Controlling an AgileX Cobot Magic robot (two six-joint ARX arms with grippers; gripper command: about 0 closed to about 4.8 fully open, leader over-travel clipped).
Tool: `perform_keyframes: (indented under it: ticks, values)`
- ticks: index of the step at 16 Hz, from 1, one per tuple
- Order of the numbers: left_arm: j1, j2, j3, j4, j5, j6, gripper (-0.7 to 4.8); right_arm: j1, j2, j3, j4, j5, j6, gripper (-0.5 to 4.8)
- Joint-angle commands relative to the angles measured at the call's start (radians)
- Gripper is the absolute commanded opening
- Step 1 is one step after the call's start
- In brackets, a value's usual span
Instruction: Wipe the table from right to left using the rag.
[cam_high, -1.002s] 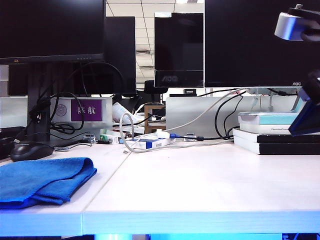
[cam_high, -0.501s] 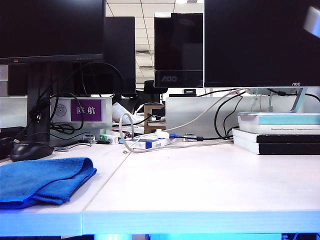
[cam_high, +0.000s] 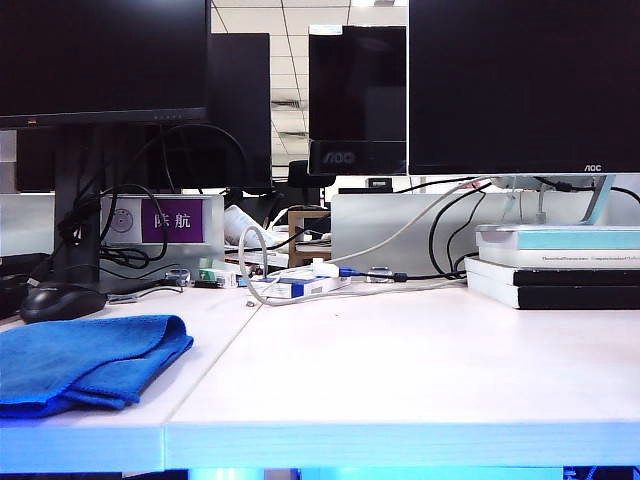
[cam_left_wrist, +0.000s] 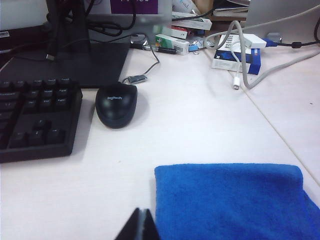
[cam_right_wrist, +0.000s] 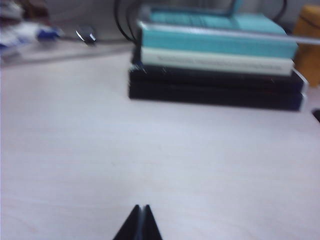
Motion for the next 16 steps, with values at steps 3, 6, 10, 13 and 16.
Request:
perform_keyframes:
  ticks: [3,6,10,13,16]
  values:
    - [0.001,-0.002,-0.002,-0.018,0.002,0.003,-0.03,-0.142,-0.017,-0.007,-0.032,-0.121,0.010,-0.01]
    - [0.001,-0.002,-0.002,-0.018,0.002,0.003,-0.03,-0.145,-0.017,-0.007,-0.030,-0.111,0.058,-0.01]
    - [0.001,-0.002,-0.002,-0.017,0.002,0.003,-0.03,-0.146,-0.017,-0.007,-0.021,-0.111,0.078,-0.01]
    - [0.001,-0.002,-0.002,-0.017,0.002,0.003,-0.03,-0.146,-0.017,-0.007,-0.021,-0.111,0.078,-0.01]
    - [0.001,-0.002,-0.002,-0.018,0.002,0.003,-0.03,-0.146,-0.017,-0.007,-0.021,-0.111,0.078,-0.01]
